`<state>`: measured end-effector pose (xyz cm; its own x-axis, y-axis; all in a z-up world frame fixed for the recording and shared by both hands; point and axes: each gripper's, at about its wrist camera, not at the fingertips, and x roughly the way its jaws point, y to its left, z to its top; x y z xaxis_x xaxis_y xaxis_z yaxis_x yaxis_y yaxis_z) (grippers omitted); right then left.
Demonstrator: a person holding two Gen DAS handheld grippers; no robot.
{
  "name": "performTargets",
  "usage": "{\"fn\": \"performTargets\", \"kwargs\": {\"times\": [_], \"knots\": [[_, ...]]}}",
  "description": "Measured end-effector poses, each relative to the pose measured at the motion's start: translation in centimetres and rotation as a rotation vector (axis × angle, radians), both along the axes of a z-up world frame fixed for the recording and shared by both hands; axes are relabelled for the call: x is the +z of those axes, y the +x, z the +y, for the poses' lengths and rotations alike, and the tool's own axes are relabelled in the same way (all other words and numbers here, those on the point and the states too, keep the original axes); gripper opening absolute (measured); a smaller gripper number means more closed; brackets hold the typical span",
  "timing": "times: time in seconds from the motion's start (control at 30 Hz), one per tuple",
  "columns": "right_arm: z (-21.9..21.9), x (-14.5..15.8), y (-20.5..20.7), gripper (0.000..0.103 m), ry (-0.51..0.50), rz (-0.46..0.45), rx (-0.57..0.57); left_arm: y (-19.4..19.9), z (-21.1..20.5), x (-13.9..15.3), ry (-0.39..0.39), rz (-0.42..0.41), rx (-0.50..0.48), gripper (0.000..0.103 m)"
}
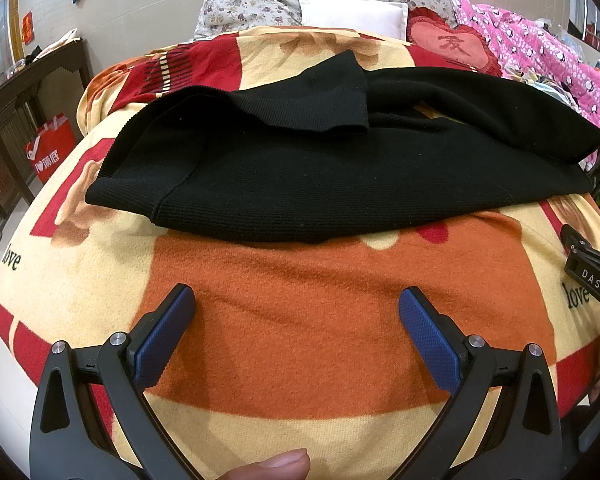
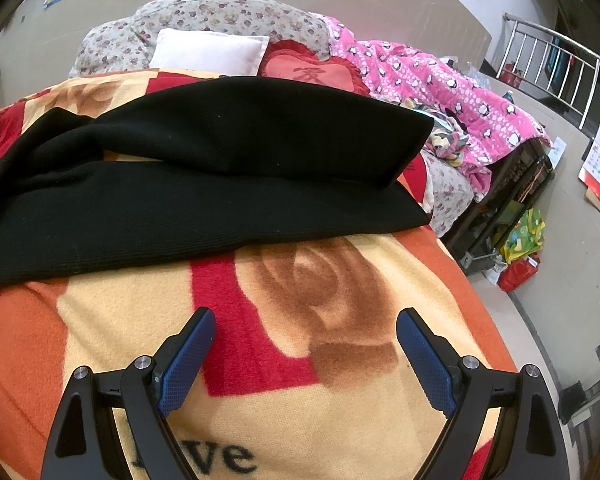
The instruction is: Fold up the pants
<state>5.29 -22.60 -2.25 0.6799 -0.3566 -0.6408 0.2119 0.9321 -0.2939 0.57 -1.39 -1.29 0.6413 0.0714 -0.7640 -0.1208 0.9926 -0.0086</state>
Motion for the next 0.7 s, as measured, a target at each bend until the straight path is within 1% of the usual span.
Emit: {"fn": "performTargets", "kwargs": {"times": [0.37,0.47,0.53,0.63,0.7], "knots": [[0.1,0.1,-0.1,0.091,0.017,-0.012,0.01,0.0,0.0,0.0,0.0,-0.001,0.0,0.102],[-0.2,0.4,-0.6,0.091,0.049,-0.053,0.022,0.0,-0.1,-0.1,-0.002,0.008,0.0,0.102],[-0.6,0.9,-1.2,0.091,0.083,-0.102,0.029,0.2,-0.1,0.0,-0.007,0.023,-0.013,0.102],[-1.1,1.4,-1.7,0.091,0.132,-0.143,0.029,0.5,0.4,0.1,-0.013,0.057,-0.068,0.103],[-1.3,1.9,-2.1,0.091,0.162,-0.18,0.031,0.5,0.7,0.1,-0.013,0.064,-0.114,0.102]]}}
